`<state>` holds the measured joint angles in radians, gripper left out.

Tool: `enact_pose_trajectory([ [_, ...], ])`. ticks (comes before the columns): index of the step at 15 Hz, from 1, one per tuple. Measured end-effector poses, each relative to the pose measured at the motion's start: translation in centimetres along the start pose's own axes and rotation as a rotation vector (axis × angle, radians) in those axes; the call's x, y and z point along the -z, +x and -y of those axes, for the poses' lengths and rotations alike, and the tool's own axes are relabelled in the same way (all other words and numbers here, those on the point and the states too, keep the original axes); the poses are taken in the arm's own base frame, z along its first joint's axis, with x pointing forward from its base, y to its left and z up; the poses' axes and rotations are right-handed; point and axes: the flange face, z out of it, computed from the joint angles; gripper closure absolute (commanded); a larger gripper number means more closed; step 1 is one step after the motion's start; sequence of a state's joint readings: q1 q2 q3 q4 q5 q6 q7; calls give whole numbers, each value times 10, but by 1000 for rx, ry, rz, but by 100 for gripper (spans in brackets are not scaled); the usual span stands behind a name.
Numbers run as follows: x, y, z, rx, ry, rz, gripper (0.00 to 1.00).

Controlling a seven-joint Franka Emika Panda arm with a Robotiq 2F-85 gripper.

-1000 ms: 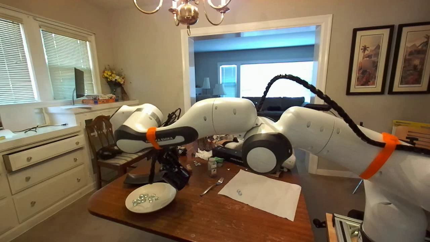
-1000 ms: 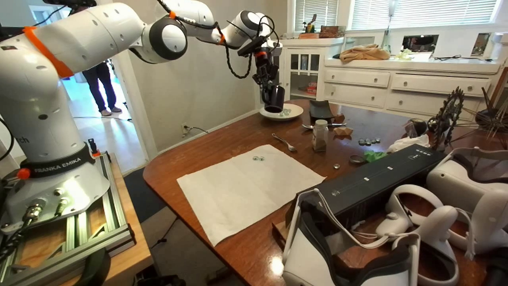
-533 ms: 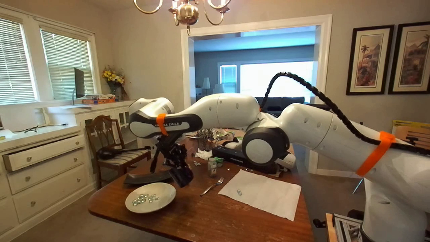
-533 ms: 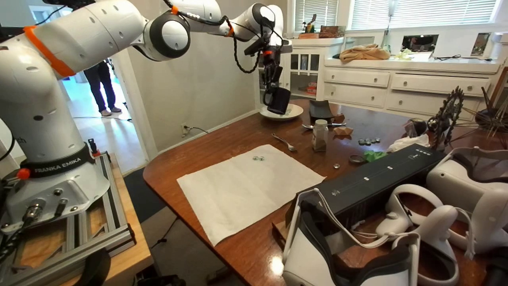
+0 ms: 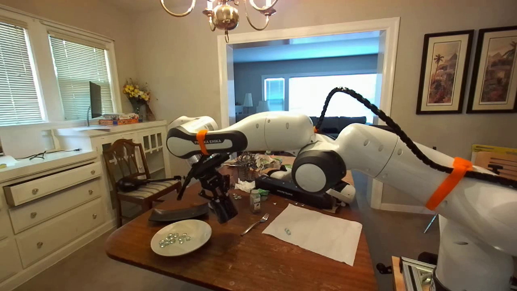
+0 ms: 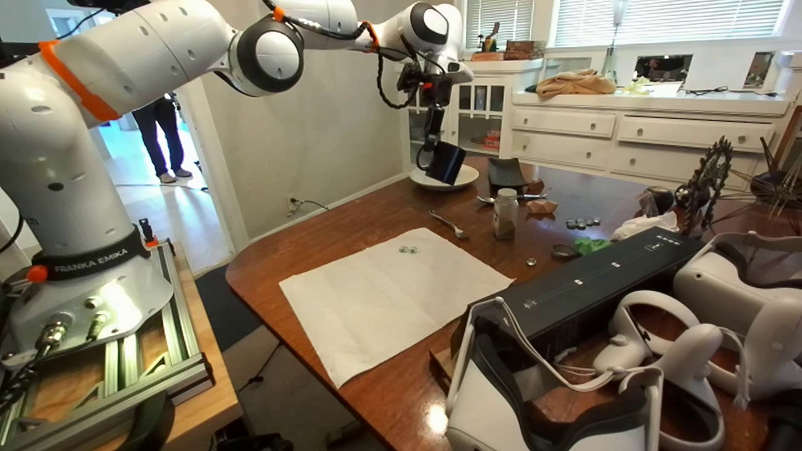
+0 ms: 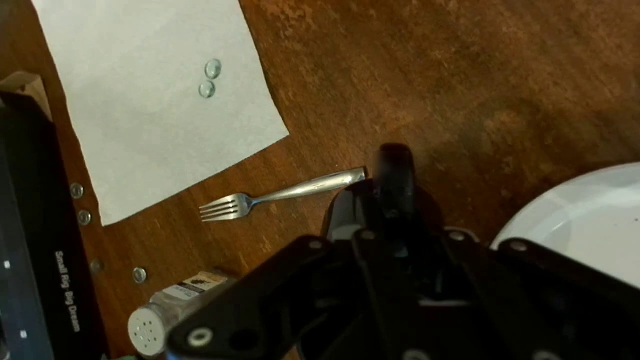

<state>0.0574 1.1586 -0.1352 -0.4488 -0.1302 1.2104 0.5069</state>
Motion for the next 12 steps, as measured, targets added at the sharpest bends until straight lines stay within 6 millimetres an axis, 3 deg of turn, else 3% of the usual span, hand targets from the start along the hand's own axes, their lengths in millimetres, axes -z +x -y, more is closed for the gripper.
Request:
enact_pose_trajectory([
  [7, -2, 17, -33, -364, 26, 21, 95],
  [8, -4, 20, -39, -414, 30, 29, 80],
  [12, -9, 30, -57, -508, 59, 65, 80],
])
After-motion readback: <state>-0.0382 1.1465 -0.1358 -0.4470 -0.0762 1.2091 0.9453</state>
